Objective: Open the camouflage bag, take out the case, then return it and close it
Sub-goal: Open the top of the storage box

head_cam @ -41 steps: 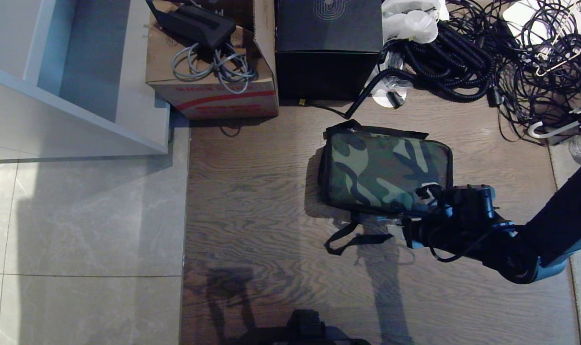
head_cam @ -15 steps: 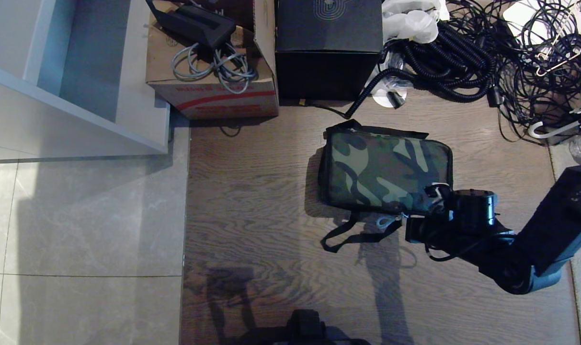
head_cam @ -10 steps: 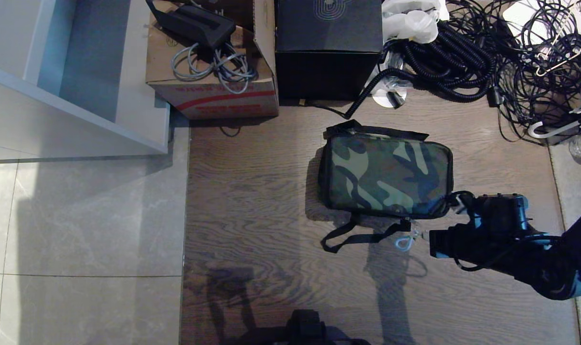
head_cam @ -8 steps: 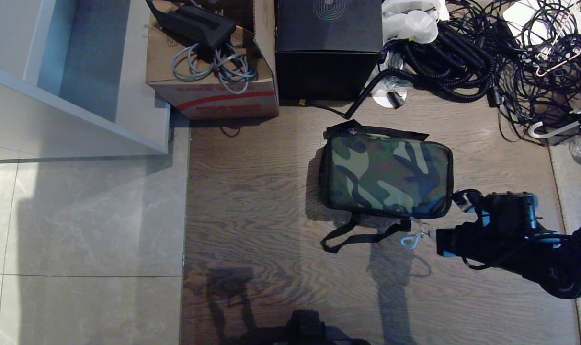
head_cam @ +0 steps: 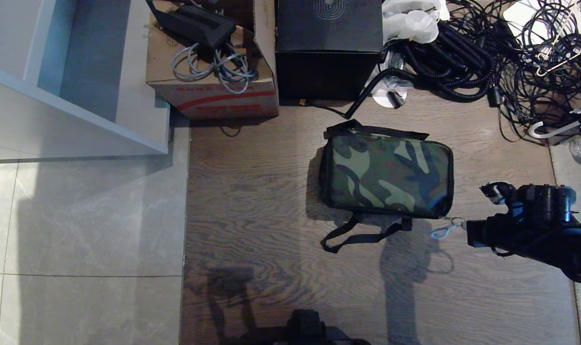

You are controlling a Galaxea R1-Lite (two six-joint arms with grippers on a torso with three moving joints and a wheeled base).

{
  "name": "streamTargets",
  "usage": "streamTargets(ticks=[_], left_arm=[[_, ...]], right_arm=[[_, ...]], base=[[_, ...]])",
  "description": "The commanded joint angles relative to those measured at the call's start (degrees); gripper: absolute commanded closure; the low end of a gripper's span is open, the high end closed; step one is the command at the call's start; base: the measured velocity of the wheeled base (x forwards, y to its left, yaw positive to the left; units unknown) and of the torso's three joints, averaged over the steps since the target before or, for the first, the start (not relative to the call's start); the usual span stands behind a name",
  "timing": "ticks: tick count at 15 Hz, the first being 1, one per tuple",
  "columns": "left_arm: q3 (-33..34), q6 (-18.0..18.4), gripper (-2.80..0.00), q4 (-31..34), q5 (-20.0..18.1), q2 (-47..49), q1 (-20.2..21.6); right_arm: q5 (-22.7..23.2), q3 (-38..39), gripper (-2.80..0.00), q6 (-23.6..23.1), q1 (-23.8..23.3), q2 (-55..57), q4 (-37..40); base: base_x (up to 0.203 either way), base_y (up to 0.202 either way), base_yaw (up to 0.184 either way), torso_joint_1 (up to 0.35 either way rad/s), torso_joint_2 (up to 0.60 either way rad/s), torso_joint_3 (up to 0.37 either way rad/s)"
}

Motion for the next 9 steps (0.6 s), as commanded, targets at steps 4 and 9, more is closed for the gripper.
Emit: streamTargets(ticks=[4, 9], left_arm=[[0.0, -0.1, 0.00, 0.0, 0.0, 0.0, 0.0], [0.0, -0.1, 0.00, 0.0, 0.0, 0.0, 0.0]], right_arm=[[-0.2, -5.9, 0.00, -1.3, -4.2, 0.5, 3.6], [0.1, -14.3, 0.00, -0.5, -4.4, -0.3, 3.9]], base=[[0.000, 0.000, 0.000, 0.000, 0.00, 0.000], [0.000, 0.000, 0.000, 0.000, 0.00, 0.000]])
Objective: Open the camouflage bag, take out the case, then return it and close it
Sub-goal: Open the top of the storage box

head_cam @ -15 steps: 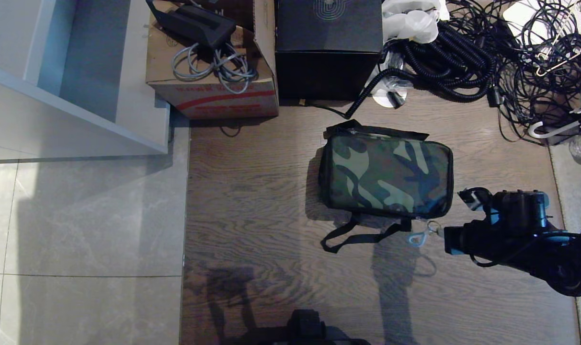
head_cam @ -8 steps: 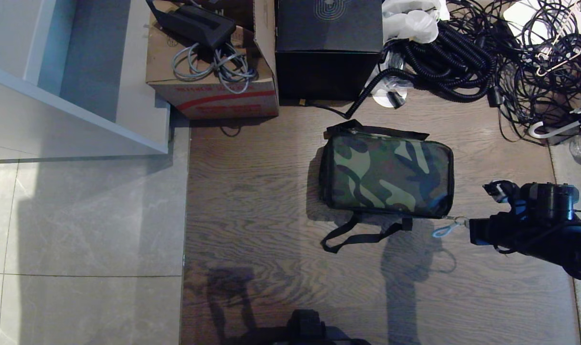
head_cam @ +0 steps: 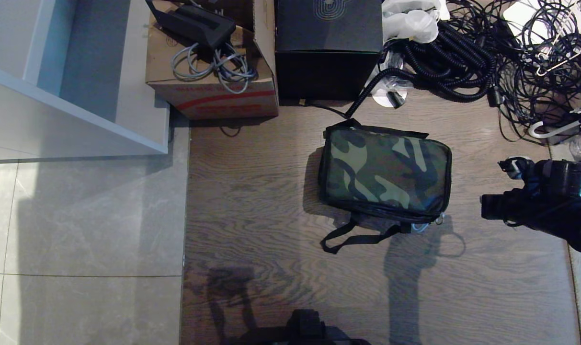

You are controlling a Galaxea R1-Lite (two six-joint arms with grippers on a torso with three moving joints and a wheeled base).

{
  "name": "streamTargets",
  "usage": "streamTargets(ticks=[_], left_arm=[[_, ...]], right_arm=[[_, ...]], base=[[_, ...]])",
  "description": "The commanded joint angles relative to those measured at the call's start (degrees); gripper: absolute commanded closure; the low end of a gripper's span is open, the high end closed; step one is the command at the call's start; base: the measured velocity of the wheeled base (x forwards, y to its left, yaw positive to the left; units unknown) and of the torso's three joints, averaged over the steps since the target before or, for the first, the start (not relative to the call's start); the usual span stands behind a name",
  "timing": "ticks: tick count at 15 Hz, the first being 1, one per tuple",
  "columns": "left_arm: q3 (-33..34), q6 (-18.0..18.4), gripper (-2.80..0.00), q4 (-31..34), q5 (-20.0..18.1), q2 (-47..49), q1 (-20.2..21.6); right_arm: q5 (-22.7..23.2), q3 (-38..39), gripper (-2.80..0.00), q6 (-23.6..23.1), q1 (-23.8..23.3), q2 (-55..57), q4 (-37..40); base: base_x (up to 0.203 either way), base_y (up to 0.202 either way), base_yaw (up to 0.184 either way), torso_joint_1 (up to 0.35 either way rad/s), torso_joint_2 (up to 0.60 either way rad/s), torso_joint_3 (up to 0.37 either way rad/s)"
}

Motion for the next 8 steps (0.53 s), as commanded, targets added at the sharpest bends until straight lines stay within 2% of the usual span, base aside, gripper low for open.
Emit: streamTargets(ticks=[1, 4, 7, 8], left_arm=[[0.0, 0.0, 0.00, 0.0, 0.0, 0.0, 0.0], [0.0, -0.1, 0.00, 0.0, 0.0, 0.0, 0.0], [0.0, 0.0, 0.00, 0.0, 0.0, 0.0, 0.0], [0.0, 0.0, 0.00, 0.0, 0.0, 0.0, 0.0]], right_arm=[[0.8, -3.7, 0.00, 0.4, -0.2, -0.6, -0.4], [2.1, 0.3, 0.00, 1.2, -0.3, -1.4, 0.1], [8.7, 7.1, 0.00, 0.7, -0.3, -1.3, 0.5], [12.3, 8.3, -2.80, -0.5, -0.3, -1.5, 1.0]], base=[[0.000, 0.000, 0.000, 0.000, 0.00, 0.000], [0.000, 0.000, 0.000, 0.000, 0.00, 0.000], [0.000, 0.000, 0.000, 0.000, 0.00, 0.000], [0.000, 0.000, 0.000, 0.000, 0.00, 0.000]])
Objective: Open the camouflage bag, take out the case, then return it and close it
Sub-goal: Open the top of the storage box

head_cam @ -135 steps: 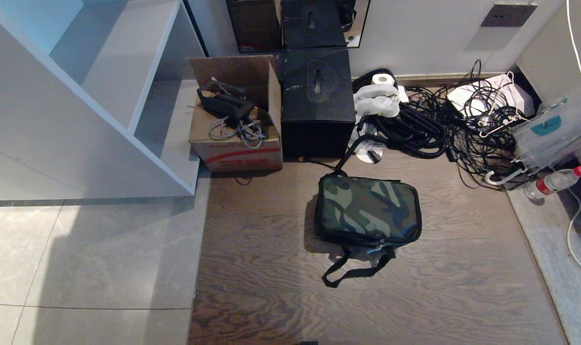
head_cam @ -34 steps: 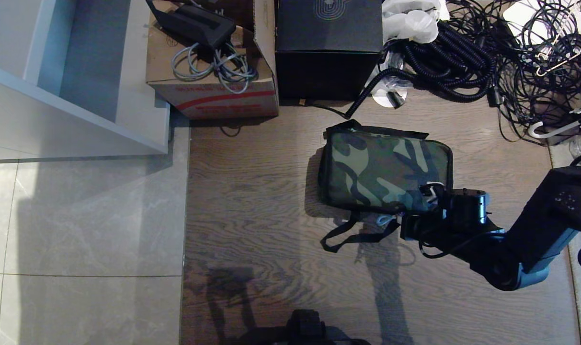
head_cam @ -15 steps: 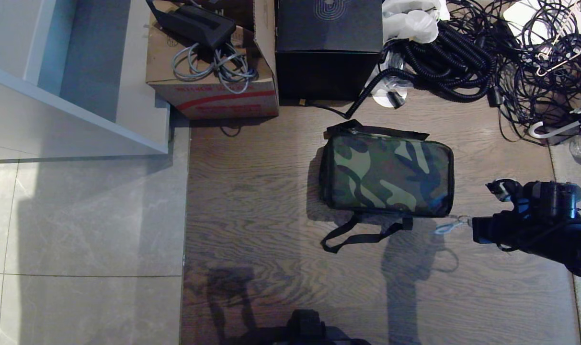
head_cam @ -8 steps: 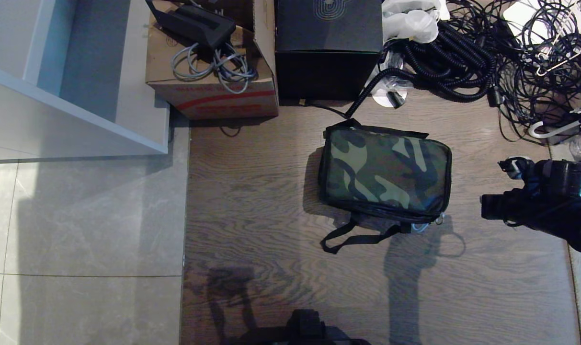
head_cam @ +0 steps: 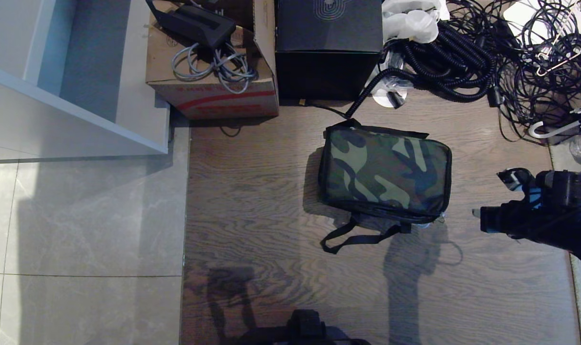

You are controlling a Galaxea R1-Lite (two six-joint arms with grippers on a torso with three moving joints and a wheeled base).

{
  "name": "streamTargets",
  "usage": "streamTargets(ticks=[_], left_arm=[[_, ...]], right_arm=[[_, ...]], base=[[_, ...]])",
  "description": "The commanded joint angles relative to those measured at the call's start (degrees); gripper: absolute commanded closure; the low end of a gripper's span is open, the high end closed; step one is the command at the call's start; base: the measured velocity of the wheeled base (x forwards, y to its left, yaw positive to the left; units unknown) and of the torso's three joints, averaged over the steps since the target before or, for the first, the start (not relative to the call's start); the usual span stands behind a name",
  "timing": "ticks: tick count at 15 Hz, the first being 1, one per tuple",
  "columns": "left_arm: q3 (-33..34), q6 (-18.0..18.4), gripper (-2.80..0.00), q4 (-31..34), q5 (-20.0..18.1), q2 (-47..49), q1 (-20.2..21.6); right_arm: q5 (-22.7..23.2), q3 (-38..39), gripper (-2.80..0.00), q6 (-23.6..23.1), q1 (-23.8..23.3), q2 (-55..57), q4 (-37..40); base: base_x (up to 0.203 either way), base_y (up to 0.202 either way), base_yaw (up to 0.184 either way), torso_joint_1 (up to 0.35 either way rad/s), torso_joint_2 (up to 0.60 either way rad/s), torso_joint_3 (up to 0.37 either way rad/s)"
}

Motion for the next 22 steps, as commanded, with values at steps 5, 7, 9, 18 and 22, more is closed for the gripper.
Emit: streamTargets(ticks=[5, 7, 9, 18, 22], left_arm=[[-0.1, 0.0, 0.00, 0.0, 0.0, 0.0, 0.0], [0.0, 0.0, 0.00, 0.0, 0.0, 0.0, 0.0], [0.0, 0.0, 0.00, 0.0, 0.0, 0.0, 0.0], [0.0, 0.0, 0.00, 0.0, 0.0, 0.0, 0.0], [0.0, 0.0, 0.00, 0.0, 0.0, 0.0, 0.0]], right_arm=[[10.8, 3.6, -2.80, -9.8, 0.1, -0.4, 3.7], [15.2, 4.9, -2.80, -11.9, 0.1, 0.4, 3.6], [16.4, 5.3, -2.80, -16.7, 0.1, 2.8, 2.4], [17.1, 1.0, -2.80, -22.9, 0.5, 13.4, -18.4], [17.1, 0.6, -2.80, -22.8, 0.5, 14.3, -19.2]], base=[[0.000, 0.000, 0.000, 0.000, 0.00, 0.000], [0.000, 0.000, 0.000, 0.000, 0.00, 0.000], [0.000, 0.000, 0.000, 0.000, 0.00, 0.000], [0.000, 0.000, 0.000, 0.000, 0.00, 0.000], [0.000, 0.000, 0.000, 0.000, 0.00, 0.000]])
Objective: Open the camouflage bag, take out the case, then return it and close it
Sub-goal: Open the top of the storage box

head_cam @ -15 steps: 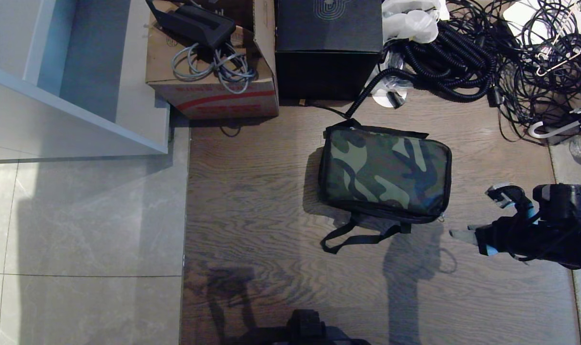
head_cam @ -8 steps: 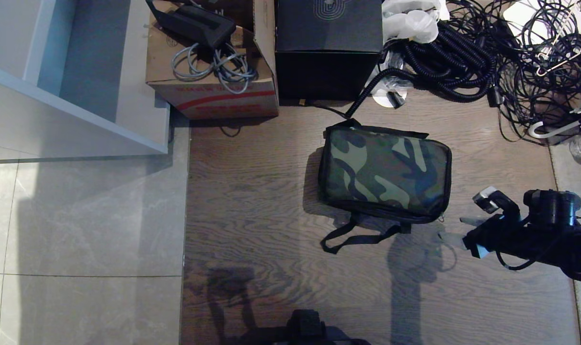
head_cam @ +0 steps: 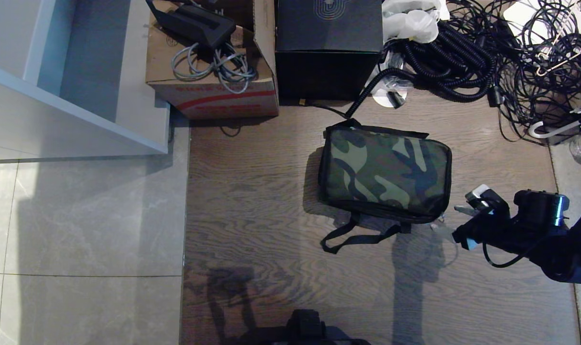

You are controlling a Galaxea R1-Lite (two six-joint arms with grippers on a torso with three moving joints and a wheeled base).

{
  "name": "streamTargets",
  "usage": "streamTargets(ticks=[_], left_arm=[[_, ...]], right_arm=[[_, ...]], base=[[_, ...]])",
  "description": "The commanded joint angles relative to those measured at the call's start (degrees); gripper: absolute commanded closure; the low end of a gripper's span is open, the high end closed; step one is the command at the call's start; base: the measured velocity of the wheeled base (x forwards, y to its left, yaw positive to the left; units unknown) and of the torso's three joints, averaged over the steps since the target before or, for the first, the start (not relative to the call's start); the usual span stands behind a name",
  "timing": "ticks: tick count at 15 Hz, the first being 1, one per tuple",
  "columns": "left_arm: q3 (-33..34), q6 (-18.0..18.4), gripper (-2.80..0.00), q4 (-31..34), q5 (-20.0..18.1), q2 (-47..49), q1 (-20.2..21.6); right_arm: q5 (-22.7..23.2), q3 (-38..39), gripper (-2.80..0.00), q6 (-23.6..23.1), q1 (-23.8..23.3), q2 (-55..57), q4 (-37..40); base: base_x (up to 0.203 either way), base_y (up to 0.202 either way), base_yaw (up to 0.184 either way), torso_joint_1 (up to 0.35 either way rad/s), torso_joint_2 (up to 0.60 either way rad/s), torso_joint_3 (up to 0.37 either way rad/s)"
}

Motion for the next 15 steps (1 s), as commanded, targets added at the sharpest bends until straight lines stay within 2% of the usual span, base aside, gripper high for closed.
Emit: streamTargets(ticks=[1, 2, 10, 15], left_arm=[[0.0, 0.0, 0.00, 0.0, 0.0, 0.0, 0.0], [0.0, 0.0, 0.00, 0.0, 0.0, 0.0, 0.0], [0.0, 0.0, 0.00, 0.0, 0.0, 0.0, 0.0], [0.0, 0.0, 0.00, 0.0, 0.0, 0.0, 0.0]], right_arm=[[0.3, -1.0, -2.80, 0.2, 0.0, 1.3, -0.5], [0.3, -1.2, 0.00, 0.1, 0.3, 1.8, -1.1], [0.1, -0.4, 0.00, 0.1, 0.4, 2.2, -4.4], [0.0, -0.6, 0.00, 0.3, -1.5, -3.1, -2.6]], base=[[0.000, 0.000, 0.000, 0.000, 0.00, 0.000], [0.000, 0.000, 0.000, 0.000, 0.00, 0.000], [0.000, 0.000, 0.000, 0.000, 0.00, 0.000], [0.000, 0.000, 0.000, 0.000, 0.00, 0.000]])
